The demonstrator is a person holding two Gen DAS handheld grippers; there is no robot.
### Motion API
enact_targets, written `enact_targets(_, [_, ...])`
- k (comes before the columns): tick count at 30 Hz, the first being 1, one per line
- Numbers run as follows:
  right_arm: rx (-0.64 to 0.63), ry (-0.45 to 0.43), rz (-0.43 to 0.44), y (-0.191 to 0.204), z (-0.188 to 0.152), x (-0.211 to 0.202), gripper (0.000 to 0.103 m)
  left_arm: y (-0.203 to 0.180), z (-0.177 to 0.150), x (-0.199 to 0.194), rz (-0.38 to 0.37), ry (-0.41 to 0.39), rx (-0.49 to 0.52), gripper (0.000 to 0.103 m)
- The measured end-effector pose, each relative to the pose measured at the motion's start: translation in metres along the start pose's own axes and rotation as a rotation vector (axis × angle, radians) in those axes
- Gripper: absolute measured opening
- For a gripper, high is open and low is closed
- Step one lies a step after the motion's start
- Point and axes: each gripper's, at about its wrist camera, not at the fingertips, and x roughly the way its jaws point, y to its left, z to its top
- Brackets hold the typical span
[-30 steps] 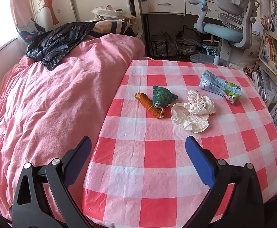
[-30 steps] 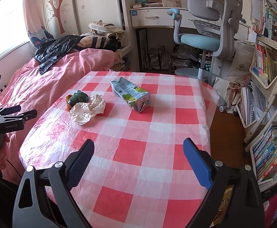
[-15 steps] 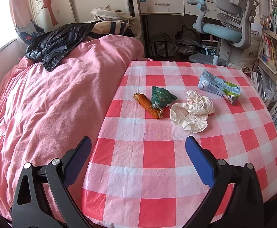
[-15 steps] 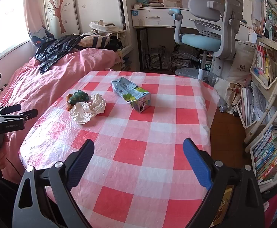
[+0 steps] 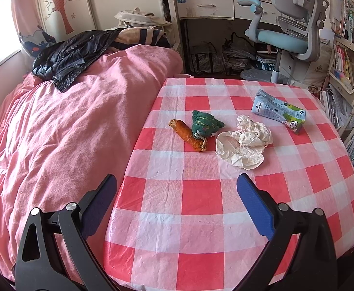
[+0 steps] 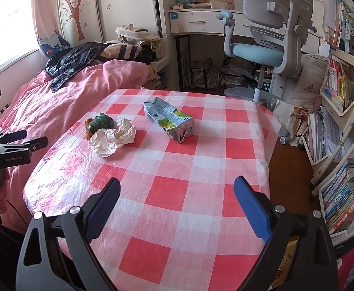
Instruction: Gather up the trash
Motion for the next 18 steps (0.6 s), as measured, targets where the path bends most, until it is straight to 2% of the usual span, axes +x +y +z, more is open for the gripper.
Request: enact_targets(18, [-0.001, 0.001, -0.001, 0.0015, 0.0006, 0.0004, 0.091, -0.0006, 0.0000, -0.0004, 0.000, 0.000, -0.001, 0.095])
